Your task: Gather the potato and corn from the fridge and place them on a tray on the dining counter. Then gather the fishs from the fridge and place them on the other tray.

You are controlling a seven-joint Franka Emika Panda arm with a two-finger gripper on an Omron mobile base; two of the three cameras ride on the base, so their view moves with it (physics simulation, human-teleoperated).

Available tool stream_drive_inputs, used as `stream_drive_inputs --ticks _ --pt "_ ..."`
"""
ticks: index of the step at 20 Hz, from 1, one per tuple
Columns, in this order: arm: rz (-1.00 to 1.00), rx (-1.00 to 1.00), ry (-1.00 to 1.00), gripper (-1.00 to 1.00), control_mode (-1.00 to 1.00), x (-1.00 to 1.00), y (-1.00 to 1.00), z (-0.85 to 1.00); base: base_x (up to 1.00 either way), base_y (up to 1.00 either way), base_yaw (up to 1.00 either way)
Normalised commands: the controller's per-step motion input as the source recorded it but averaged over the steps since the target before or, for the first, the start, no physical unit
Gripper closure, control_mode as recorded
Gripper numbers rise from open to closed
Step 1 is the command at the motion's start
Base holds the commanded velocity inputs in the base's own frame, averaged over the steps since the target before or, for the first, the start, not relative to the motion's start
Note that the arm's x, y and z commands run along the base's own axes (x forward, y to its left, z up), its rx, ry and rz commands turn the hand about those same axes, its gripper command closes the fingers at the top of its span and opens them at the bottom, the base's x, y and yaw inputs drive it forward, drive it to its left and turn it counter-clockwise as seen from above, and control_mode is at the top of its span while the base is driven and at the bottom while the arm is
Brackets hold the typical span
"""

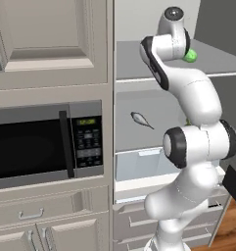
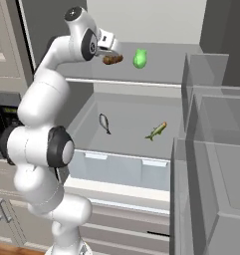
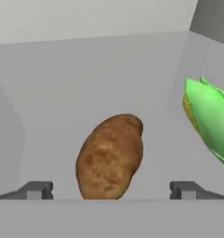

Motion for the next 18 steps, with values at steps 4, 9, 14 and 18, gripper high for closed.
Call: stream_drive_inputs --ticks 4,9,14,18 --pt "-0.09 -0.01 0.05 -1.0 -1.0 0.81 0.0 -0.05 0.0 0.0 0.0" --pt "-0.2 0.0 0.06 -1.0 -1.0 0.04 -0.05 -0.01 0.0 0.0 0.0" --pt "-0.19 0.0 0.06 -1.0 -1.0 -0.01 -0.04 -0.26 0.0 0.0 0.0" --pt "-0.04 0.03 0.0 -1.0 -1.0 -0.05 -0.08 -0.22 0.0 0.0 0.0"
